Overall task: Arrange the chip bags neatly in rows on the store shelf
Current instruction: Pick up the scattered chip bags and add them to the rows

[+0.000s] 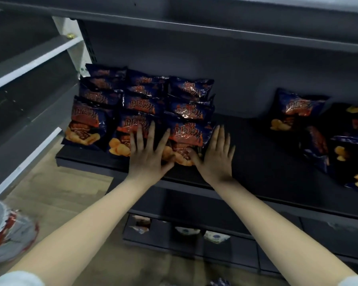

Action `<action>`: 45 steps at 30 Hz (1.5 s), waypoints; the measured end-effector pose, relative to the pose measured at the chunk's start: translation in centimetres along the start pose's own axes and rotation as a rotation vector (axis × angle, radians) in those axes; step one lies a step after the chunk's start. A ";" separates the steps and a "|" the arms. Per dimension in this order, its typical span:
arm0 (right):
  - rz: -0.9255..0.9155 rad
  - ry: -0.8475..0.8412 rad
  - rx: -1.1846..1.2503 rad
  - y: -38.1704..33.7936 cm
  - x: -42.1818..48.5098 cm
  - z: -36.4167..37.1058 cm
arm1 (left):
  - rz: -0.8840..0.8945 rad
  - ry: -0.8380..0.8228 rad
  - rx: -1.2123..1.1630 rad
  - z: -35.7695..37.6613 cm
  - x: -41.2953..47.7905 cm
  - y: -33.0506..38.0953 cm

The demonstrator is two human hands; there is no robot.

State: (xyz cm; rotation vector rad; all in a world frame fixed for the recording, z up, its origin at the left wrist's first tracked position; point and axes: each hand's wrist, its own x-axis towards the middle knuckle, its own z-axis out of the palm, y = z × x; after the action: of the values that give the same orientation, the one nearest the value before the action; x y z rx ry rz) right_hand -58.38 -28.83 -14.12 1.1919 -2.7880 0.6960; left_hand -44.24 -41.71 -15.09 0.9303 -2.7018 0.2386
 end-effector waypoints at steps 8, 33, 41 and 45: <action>0.038 -0.062 0.030 -0.1 0.1 1.0 | -0.009 0.006 -0.066 1.0 0.2 -0.3; -0.137 0.187 0.355 4.7 0.3 -5.5 | 0.107 0.163 -0.085 -5.8 4.6 9.1; -0.136 0.326 0.182 16.9 1.2 -12.4 | 0.285 0.168 -0.161 -5.9 7.8 21.7; -0.072 0.361 0.117 23.5 0.8 -15.2 | 0.383 0.159 -0.202 -6.5 9.2 28.0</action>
State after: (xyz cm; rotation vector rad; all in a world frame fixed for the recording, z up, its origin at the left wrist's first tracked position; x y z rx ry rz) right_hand -77.37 -8.85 -9.46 1.0531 -2.4264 0.9695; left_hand -67.37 -23.63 -7.96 0.3193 -2.6709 0.1055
